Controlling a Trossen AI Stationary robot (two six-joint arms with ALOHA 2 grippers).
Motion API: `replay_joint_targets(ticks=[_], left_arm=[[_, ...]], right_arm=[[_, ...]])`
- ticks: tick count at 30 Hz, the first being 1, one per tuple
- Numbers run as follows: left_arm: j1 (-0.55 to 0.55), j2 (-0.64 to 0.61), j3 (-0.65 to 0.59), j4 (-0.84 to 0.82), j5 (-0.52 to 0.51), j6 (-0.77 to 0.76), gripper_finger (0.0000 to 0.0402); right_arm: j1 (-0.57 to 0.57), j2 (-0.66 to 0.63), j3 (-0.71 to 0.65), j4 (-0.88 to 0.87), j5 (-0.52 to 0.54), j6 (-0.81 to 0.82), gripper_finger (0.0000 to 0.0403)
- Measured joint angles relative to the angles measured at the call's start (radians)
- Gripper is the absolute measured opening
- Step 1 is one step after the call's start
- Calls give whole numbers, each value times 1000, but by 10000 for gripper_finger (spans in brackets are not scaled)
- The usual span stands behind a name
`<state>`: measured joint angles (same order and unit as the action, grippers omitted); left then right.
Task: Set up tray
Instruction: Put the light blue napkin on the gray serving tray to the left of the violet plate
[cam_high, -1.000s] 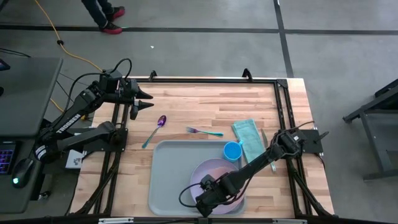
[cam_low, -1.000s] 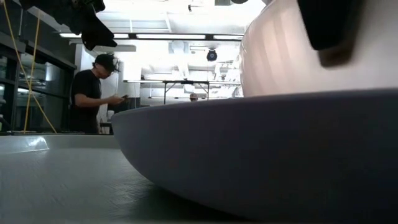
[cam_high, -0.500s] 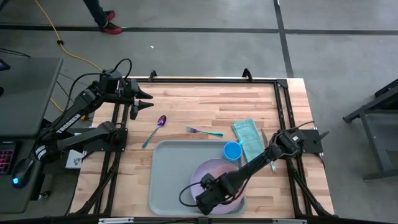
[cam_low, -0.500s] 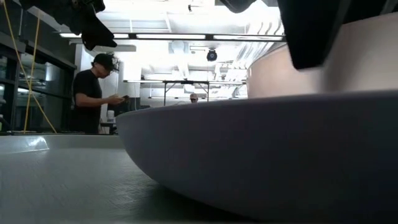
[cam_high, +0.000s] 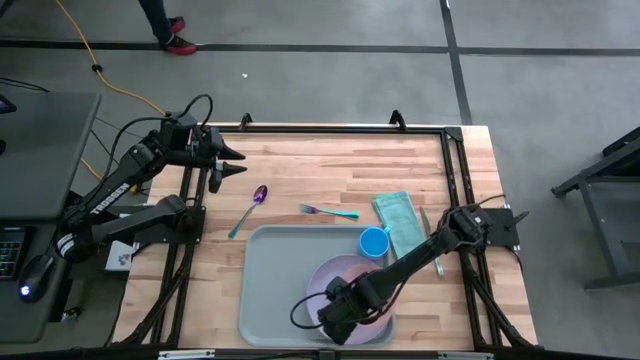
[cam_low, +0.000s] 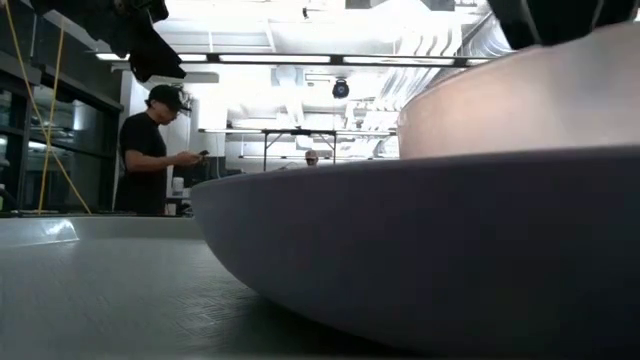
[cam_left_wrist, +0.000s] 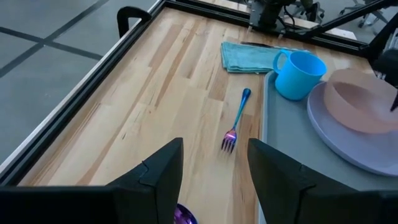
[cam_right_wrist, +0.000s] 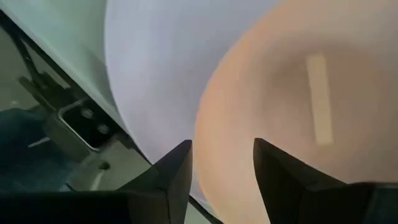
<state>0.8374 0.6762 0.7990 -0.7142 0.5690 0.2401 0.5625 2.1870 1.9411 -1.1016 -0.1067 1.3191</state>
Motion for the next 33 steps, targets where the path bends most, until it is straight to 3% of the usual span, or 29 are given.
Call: replay_joint_targets(ticks=[9, 15, 19, 24, 33], left_arm=[[0, 0, 0, -21, 0, 1, 211], [0, 0, 0, -21, -1, 1, 211], [0, 0, 0, -21, -2, -1, 211], [0, 0, 0, -21, -4, -5, 211], [0, 0, 0, -20, -4, -10, 211]], right_arm=[[-14, -122, 0, -68, 78, -24, 139], [-12, -235, 0, -65, 277, -51, 120], [-16, -311, 1, -67, 451, -127, 101], [-43, -387, 1, -72, 580, -240, 74], [-129, -472, 1, -136, 654, -446, 15]])
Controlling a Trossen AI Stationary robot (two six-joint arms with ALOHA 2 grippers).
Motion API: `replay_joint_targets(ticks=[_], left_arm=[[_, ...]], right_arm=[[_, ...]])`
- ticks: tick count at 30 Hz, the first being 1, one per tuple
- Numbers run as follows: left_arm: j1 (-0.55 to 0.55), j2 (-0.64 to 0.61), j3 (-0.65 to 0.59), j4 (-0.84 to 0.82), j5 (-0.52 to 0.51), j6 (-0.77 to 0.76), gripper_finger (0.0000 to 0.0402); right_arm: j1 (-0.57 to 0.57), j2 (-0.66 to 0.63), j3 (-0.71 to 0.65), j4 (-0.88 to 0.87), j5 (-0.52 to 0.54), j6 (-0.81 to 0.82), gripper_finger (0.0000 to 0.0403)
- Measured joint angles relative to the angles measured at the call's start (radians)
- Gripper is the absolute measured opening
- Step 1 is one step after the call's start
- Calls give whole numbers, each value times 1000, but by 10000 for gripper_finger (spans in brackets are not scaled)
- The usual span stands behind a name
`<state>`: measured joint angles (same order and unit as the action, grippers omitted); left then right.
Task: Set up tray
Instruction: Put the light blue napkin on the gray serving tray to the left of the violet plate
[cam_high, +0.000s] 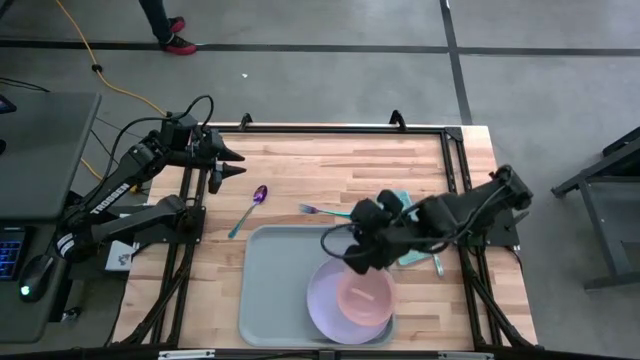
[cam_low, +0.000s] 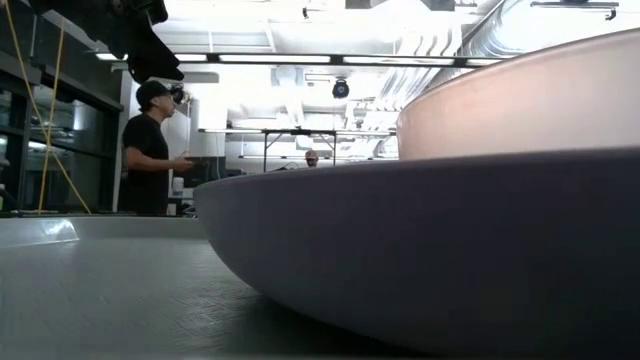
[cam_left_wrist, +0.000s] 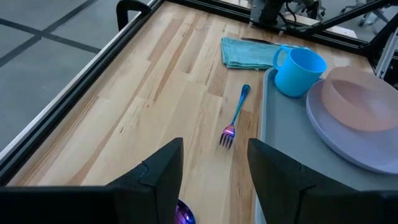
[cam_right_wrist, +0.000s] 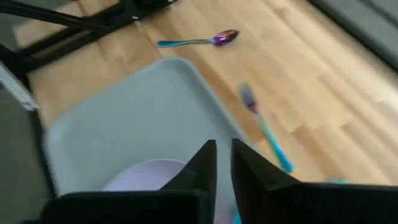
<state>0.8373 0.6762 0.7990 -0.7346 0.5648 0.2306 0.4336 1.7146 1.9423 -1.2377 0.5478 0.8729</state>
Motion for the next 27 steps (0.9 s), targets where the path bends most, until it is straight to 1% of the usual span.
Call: replay_joint_targets(ticks=[2, 5, 11, 13, 17, 19, 21, 23, 25, 27], left_arm=[[0, 0, 0, 0, 0, 0, 211], [0, 0, 0, 0, 0, -2, 211], [0, 0, 0, 3, -5, 17, 211], [0, 0, 0, 5, -23, 27, 211], [0, 0, 0, 5, -52, 29, 211], [0, 0, 0, 5, -58, 29, 211], [0, 0, 0, 5, -59, 36, 211], [0, 0, 0, 1, -60, 57, 211], [1, -1, 0, -8, -61, 82, 211], [1, -1, 0, -7, -65, 106, 211]], right_arm=[[-27, -9, 0, -29, 0, -31, 4], [-73, -17, 0, -87, 0, -43, 7], [-186, -17, 0, -272, 8, -15, 3], [-231, -17, 0, -338, 15, 6, 1], [-340, -48, -24, -308, -6, -39, 1], [-396, -67, -41, -329, -27, -35, 1], [-451, -101, -93, -330, -37, -28, 0], [-499, -151, -173, -306, -53, -20, 0], [-537, -224, -273, -279, -65, 1, 0], [-566, -314, -393, -215, -88, 24, 0]])
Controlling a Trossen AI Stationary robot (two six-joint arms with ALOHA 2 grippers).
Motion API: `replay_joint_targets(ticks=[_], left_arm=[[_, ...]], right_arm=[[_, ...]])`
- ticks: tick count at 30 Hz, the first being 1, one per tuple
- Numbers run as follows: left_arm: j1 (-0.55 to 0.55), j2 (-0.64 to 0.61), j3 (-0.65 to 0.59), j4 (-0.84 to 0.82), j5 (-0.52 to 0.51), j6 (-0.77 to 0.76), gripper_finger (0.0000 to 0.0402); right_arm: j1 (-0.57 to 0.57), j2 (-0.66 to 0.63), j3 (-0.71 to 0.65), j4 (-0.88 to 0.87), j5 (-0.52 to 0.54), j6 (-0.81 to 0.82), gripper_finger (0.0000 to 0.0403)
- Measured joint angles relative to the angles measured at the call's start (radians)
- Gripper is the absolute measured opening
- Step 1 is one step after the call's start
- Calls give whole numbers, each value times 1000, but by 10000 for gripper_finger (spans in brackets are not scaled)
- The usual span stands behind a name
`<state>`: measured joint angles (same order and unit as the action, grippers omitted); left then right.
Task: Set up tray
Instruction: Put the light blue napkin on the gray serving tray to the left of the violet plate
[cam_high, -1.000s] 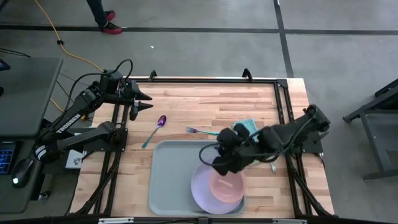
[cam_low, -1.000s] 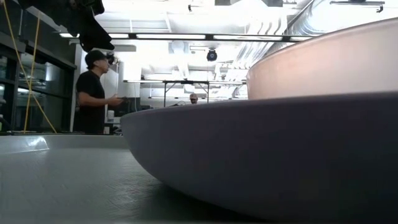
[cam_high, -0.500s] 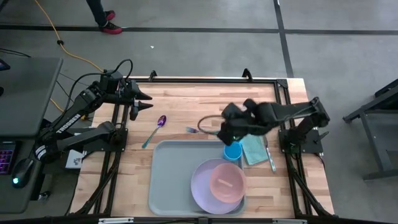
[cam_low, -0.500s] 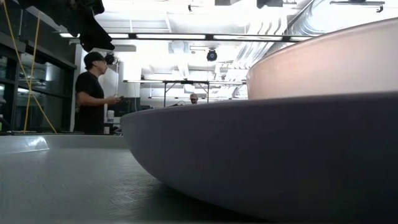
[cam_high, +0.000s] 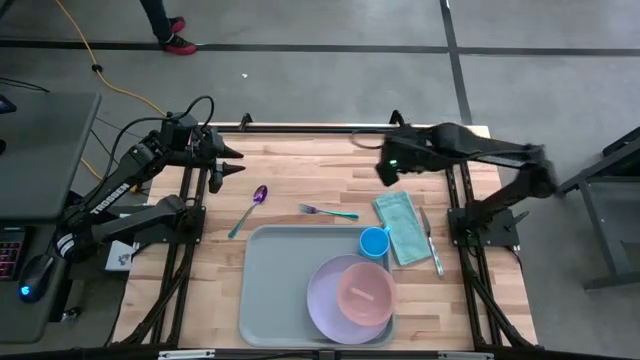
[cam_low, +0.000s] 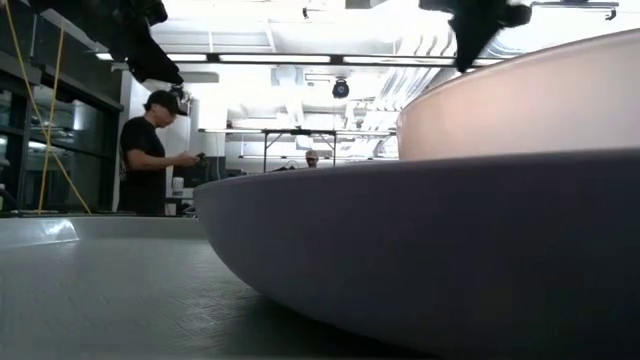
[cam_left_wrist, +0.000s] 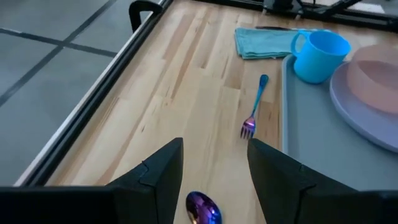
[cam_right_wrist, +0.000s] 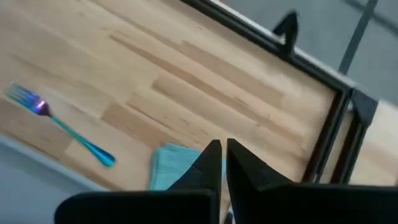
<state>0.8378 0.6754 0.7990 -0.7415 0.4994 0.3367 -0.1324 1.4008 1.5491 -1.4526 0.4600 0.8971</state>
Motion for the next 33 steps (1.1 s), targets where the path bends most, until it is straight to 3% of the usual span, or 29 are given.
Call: replay_joint_targets(ticks=[5, 12, 20, 25, 33], left_arm=[[0, 0, 0, 0, 13, 50, 211], [0, 1, 0, -1, 14, 78, 211], [0, 1, 0, 13, 12, 10, 211], [0, 1, 0, 32, 6, -13, 211], [0, 1, 0, 58, 4, -62, 211]], right_arm=[[-29, -241, -296, 229, -39, 91, 0], [-83, -433, -590, 245, -139, 266, 0], [-104, -433, -812, 377, -268, 363, 0], [-113, -432, -973, 566, -343, 388, 0], [-112, -432, -1084, 676, -350, 410, 0]])
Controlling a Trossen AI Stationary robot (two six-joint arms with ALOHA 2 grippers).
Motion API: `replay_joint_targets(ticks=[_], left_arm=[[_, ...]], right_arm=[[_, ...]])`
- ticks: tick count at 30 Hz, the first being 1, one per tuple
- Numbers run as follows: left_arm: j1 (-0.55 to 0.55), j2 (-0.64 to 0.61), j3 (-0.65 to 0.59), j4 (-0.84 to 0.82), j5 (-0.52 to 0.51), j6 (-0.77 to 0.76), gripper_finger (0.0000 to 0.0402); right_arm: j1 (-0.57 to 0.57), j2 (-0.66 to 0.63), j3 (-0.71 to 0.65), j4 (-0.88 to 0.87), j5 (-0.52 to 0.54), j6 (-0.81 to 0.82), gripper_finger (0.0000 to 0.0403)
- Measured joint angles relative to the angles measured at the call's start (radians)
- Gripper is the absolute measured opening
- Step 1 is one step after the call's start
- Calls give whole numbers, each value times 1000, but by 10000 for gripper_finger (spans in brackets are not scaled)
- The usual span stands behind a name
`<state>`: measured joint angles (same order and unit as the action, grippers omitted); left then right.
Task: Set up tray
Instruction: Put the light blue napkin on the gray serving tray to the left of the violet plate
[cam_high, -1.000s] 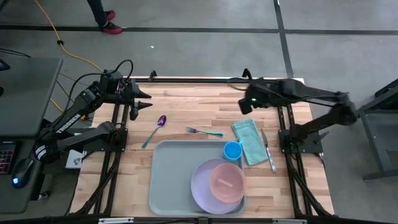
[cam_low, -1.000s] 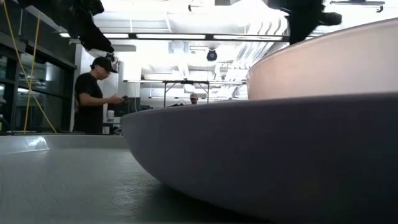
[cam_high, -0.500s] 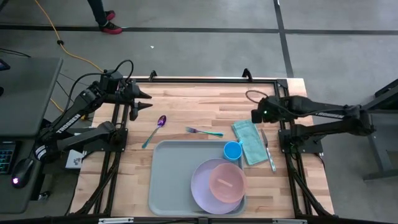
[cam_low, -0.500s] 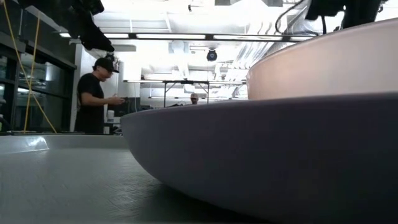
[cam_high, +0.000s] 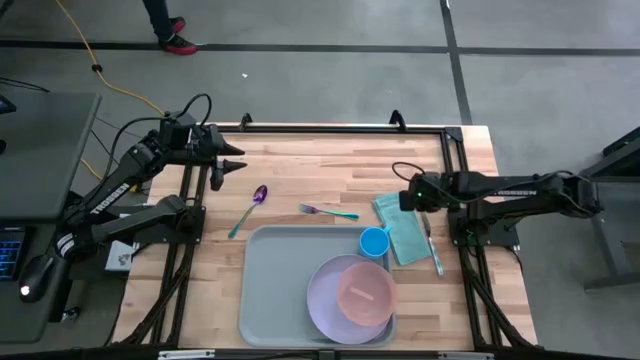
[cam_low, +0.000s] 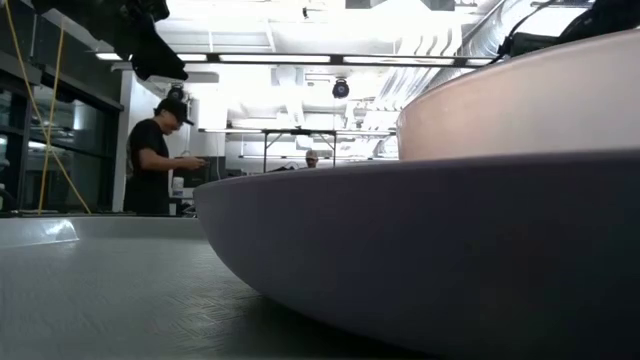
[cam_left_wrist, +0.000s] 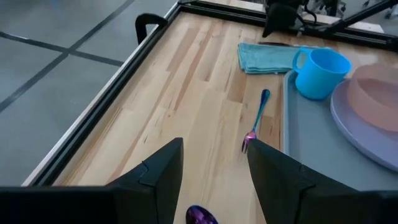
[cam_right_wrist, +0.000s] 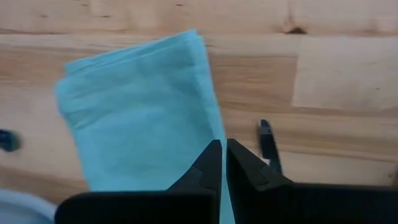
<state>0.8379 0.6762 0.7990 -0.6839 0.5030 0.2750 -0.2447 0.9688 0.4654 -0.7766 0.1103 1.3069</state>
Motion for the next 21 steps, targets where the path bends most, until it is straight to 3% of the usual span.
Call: replay_joint_targets(ticks=[6, 21], left_arm=[[0, 0, 0, 0, 0, -8, 211], [0, 0, 0, 1, 0, -18, 211]], right_arm=[[-1, 0, -18, 34, 9, -70, 27], [-134, 0, -18, 153, 52, -246, 209]])
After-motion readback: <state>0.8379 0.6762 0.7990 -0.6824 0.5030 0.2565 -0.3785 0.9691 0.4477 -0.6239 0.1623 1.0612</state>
